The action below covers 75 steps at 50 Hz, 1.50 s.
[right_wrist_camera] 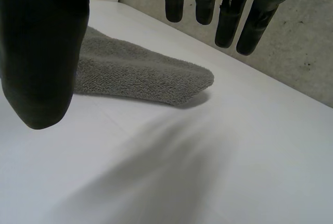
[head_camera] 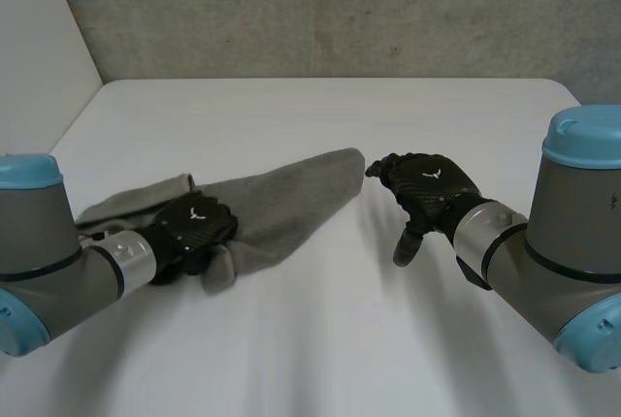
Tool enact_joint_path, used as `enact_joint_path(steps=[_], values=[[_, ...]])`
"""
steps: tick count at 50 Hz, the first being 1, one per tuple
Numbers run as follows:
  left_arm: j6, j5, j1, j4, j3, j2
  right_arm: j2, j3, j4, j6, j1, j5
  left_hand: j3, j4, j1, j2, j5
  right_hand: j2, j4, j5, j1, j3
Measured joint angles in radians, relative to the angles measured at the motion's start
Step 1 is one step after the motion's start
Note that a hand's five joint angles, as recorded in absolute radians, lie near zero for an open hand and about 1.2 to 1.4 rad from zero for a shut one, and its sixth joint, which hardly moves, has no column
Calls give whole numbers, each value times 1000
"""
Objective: Fold the towel.
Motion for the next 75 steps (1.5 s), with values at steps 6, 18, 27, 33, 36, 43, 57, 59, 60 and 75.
enact_joint_path(steps=[6, 18, 27, 33, 36, 43, 57, 59, 60, 75], values=[[-80, -24, -72, 4, 18, 79, 1, -2, 0, 0, -7, 0, 8, 3, 17, 0, 1, 0, 0, 0, 0, 0], [-517, -184, -260, 30, 247, 165, -11, -14, 1, 3, -13, 5, 18, 9, 19, 3, 1, 0, 0, 0, 0, 0], [-730, -305, -419, 51, 382, 67, -20, -19, 0, 6, -33, 11, 24, 9, 19, 3, 1, 0, 0, 0, 0, 0], [-738, -406, -485, 71, 444, -33, -30, -22, 0, 8, -57, 28, 31, 9, 19, 3, 1, 0, 0, 0, 0, 0], [-730, -479, -501, 81, 487, -86, -33, -24, 0, 9, -67, 47, 32, 13, 19, 3, 1, 0, 0, 0, 0, 0], [-722, -540, -502, 81, 506, -133, -43, -26, 0, 11, -80, 78, -416, -460, -400, -451, -430, 0, 0, 0, 0, 0], [-720, -534, -467, 36, 253, 46, -111, -19, 15, 96, -76, 78, -987, -1045, -965, -1015, -1048, 0, 0, 0, 0, 0], [-720, -534, -453, 34, 214, 83, -118, -18, 23, 144, -75, 76, -987, -1045, -965, -1015, -1049, 0, 0, 0, 0, 0], [-720, -534, -445, 35, 194, 103, -120, -17, 28, 172, -73, 74, -987, -1045, -965, -1015, -1049, 0, 0, 0, 0, 0], [-725, -540, -280, 41, 34, 204, -21, 7, 34, 508, -57, 64, -987, -1045, -965, -1015, -1049, 0, 0, 0, 0, 0]])
